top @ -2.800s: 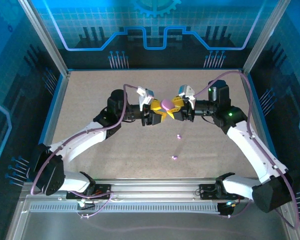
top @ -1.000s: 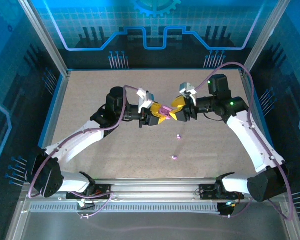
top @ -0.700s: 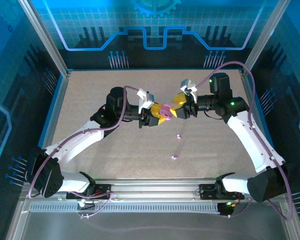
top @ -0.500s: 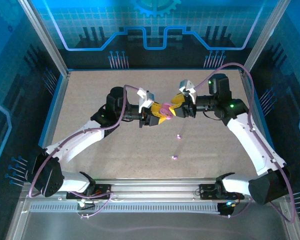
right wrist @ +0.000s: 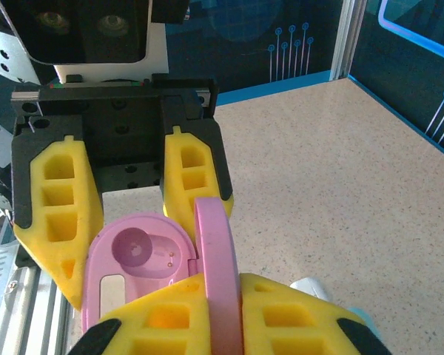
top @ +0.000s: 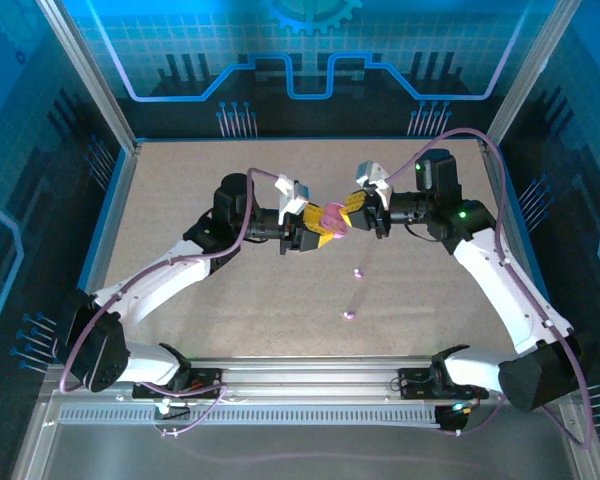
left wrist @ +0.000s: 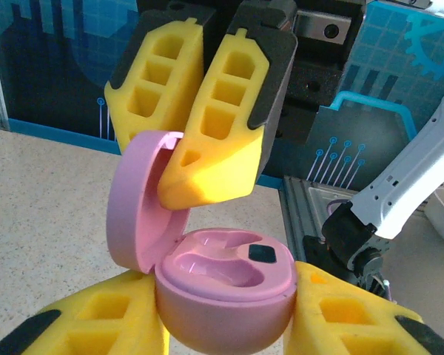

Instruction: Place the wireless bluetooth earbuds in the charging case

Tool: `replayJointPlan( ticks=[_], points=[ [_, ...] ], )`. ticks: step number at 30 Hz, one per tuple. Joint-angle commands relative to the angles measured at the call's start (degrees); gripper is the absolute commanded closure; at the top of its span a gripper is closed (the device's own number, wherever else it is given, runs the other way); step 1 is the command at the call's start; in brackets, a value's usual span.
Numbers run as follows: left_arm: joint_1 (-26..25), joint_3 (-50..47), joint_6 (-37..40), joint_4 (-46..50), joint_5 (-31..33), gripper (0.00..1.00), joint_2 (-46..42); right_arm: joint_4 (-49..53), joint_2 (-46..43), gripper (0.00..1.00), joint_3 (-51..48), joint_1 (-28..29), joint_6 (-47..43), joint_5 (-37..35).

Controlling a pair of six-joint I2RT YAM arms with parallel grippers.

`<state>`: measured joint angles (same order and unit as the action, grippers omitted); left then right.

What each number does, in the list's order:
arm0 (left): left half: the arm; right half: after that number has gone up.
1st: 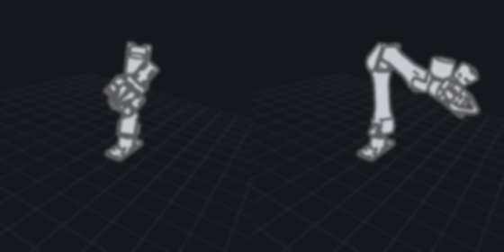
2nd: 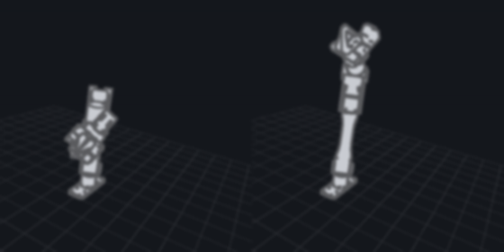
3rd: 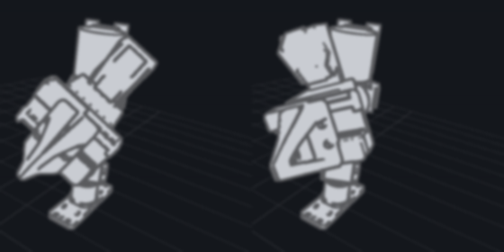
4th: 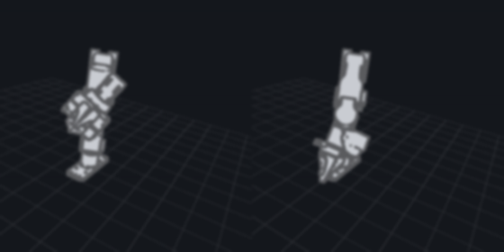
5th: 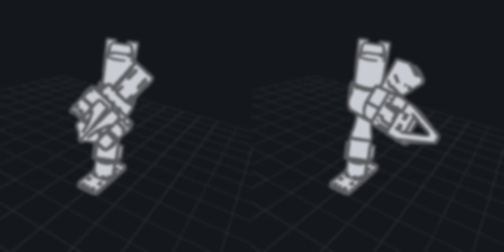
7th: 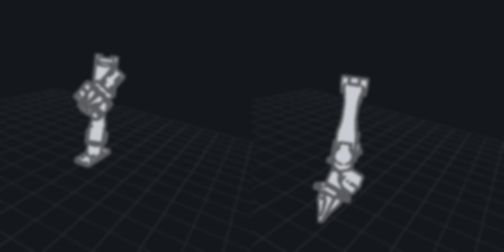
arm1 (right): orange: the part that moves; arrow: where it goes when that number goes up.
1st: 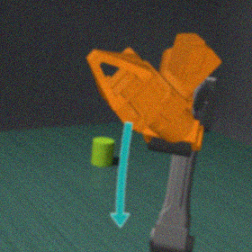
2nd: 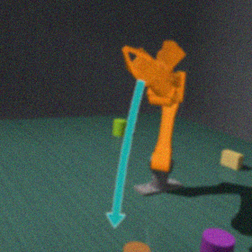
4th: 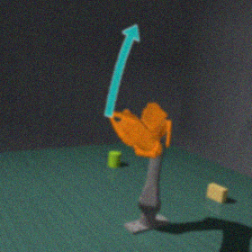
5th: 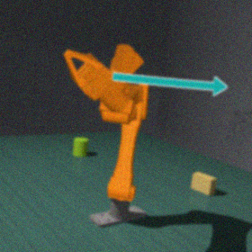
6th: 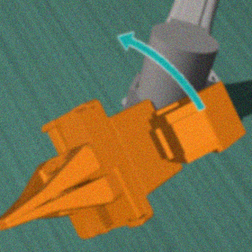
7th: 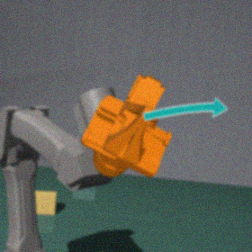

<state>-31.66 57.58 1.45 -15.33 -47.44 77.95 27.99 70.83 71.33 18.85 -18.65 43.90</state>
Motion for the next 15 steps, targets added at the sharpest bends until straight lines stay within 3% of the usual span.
replayJointPlan(
  ticks=[1,7,15],
  points=[
    [-0.2,-0.6,0.0,-1.6,-0.7,0.57,0.6,-0.5,-1.2,0.87,0.3,0.9,-0.1,-0.1],
    [-0.4,0.2,-0.5,-1.4,-1.2,0.42,1.7,-1.0,-1.7,0.87,0.2,1.5,-0.1,-1.9],
    [-0.6,0.6,-0.4,-1.5,-1.3,0.38,2.4,-1.1,-1.3,0.86,0.5,2.1,0.0,-2.3]
  ],
)
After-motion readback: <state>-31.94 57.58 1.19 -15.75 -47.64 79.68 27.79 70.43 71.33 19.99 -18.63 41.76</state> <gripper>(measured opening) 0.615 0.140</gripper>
